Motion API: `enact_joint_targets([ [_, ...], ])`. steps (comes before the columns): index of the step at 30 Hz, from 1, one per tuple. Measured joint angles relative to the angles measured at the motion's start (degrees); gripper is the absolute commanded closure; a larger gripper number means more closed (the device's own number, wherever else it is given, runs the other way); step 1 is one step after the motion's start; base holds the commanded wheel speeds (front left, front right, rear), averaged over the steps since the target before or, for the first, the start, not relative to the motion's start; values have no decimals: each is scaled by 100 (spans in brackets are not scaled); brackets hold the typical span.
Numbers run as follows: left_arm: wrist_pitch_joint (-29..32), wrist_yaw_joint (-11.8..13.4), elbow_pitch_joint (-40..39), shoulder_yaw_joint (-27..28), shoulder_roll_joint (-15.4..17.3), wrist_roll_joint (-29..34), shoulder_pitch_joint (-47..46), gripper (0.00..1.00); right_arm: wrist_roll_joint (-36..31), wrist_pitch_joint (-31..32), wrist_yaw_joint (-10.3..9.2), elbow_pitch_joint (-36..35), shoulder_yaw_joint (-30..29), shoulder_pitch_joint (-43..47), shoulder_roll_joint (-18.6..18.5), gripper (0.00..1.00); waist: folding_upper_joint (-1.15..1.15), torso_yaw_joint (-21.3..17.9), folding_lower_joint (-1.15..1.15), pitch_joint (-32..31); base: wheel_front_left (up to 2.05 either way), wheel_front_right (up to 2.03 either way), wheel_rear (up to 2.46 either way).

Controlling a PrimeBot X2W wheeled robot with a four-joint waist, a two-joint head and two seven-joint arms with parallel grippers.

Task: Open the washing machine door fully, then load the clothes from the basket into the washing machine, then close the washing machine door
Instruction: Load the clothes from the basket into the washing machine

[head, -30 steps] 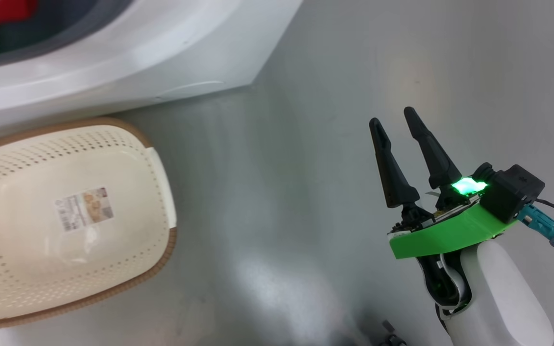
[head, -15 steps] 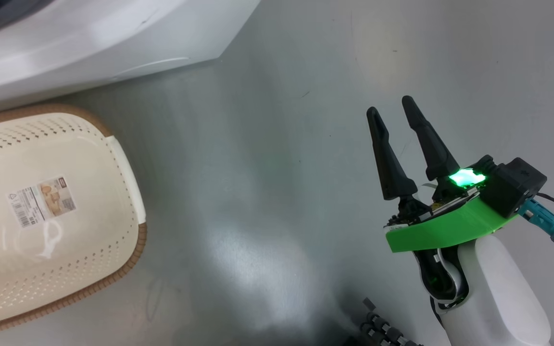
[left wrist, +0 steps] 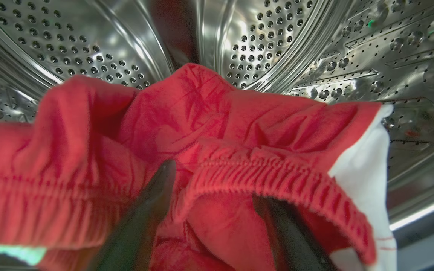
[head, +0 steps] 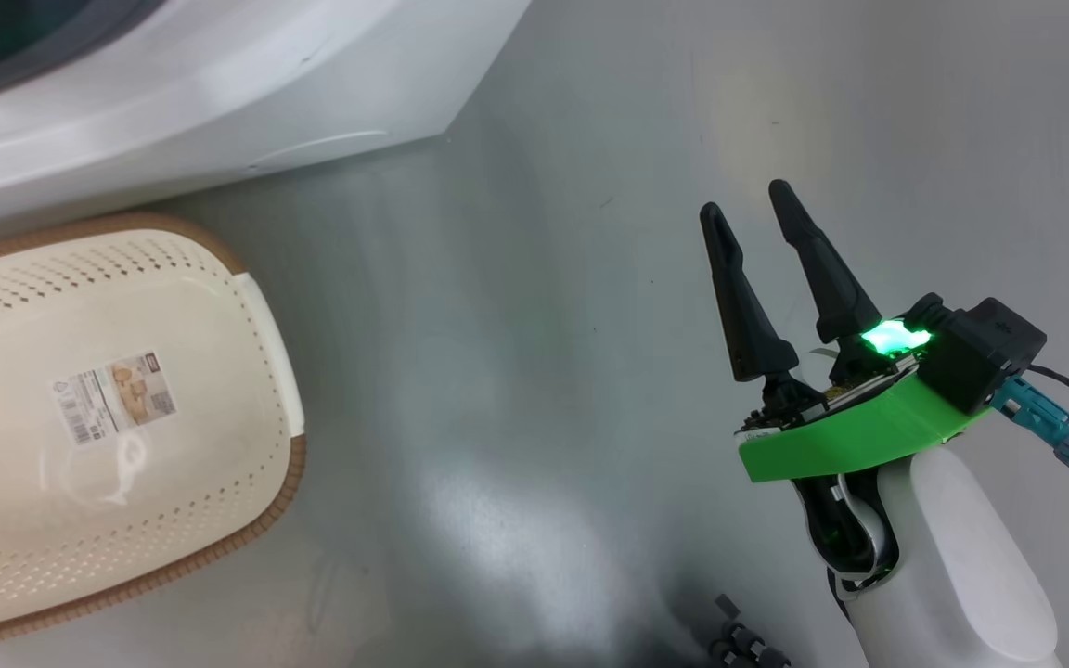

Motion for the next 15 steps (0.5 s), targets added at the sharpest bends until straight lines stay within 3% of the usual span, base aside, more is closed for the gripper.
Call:
enact_joint_targets([
  [15, -1, -100, -226, 65, -102, -186, 510, 0, 0, 0, 0, 88, -3, 5, -135, 0, 0, 220, 0, -466, 0, 0, 0],
])
